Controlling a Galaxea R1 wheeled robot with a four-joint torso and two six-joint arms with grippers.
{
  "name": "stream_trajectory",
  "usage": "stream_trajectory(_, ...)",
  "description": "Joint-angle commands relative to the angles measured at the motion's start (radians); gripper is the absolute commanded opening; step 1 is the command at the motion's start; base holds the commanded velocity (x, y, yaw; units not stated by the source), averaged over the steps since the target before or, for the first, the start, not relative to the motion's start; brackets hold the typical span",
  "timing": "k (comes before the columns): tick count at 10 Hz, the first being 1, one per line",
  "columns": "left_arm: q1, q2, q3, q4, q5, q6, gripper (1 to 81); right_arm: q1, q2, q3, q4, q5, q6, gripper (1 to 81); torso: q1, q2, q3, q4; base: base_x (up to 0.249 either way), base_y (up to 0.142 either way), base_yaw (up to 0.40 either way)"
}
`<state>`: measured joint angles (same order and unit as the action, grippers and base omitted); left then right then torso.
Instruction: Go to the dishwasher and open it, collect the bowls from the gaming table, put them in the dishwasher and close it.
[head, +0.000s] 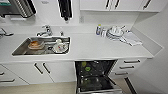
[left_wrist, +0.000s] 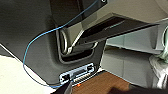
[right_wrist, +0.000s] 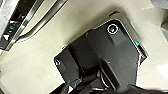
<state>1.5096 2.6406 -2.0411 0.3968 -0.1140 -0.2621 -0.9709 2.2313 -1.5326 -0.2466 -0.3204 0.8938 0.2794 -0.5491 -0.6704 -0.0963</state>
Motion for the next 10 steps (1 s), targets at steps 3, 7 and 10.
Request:
stream_trajectory(3, 0.013, -0.013, 0.009, 0.005, 0.056, 0.001, 81.1, -0.003, 0.035, -0.096, 0.131, 0.087, 0.063, 81.1, 0.108, -0.171, 0.000, 0.000, 0.000, 0.000, 0.000)
stream_trajectory(7, 0.011, -0.013, 0.002, 0.005, 0.056, 0.001, 81.1, -0.006, 0.099, -0.228, 0.292, 0.104, 0.066, 81.1, 0.201, -0.321, 0.002, 0.000, 0.000, 0.000, 0.000)
stream_trajectory(10, 0.011, -0.011, -0.001, 0.005, 0.056, 0.001, 81.1, -0.006, 0.124, -0.329, 0.464, 0.104, 0.065, 81.1, 0.271, -0.433, 0.002, 0.000, 0.000, 0.000, 0.000)
